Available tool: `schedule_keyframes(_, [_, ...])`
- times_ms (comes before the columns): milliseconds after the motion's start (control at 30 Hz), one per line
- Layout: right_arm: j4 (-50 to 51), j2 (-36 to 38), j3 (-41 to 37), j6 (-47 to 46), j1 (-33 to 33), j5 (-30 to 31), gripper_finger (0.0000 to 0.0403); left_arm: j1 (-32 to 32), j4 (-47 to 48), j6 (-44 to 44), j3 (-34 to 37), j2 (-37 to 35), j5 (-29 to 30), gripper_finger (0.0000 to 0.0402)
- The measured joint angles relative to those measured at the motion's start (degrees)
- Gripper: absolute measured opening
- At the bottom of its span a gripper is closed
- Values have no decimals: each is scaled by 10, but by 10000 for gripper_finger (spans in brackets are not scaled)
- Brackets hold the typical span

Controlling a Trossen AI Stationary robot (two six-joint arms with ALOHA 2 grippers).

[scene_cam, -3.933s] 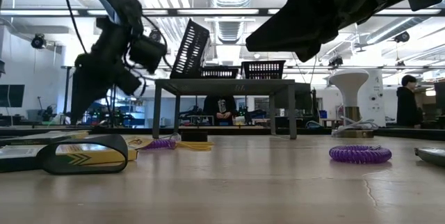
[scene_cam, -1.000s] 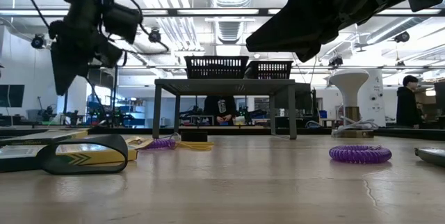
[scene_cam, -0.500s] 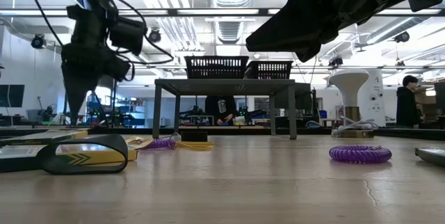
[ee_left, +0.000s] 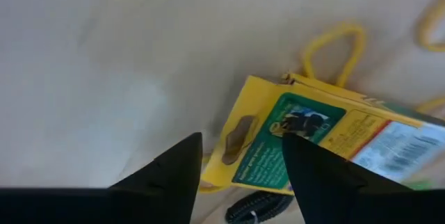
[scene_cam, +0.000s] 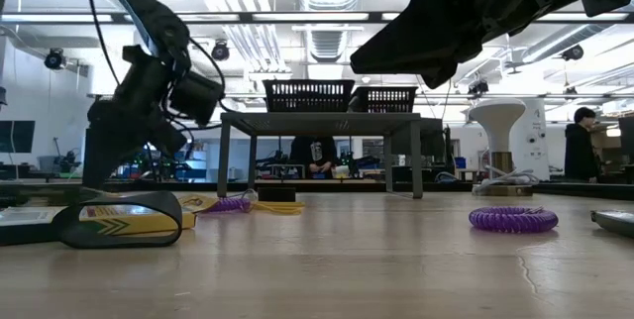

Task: Pick & Place Office Desk Supplies
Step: Put the crayon box into the top left black bin

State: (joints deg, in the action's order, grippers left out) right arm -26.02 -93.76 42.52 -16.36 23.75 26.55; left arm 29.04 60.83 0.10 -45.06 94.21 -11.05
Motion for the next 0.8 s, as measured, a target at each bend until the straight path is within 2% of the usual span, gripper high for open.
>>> schedule_keyframes(200, [0, 0, 0, -2, 0, 0, 57, -1, 8, 45, -7, -7, -21, 158])
schedule_keyframes(600, [0, 0, -1, -2, 0, 0, 57, -1, 16, 74, -7, -68, -72, 10])
schedule_keyframes(800, [0, 0, -1, -2, 0, 0, 56, -1, 20, 71, -7, -90, -72, 3])
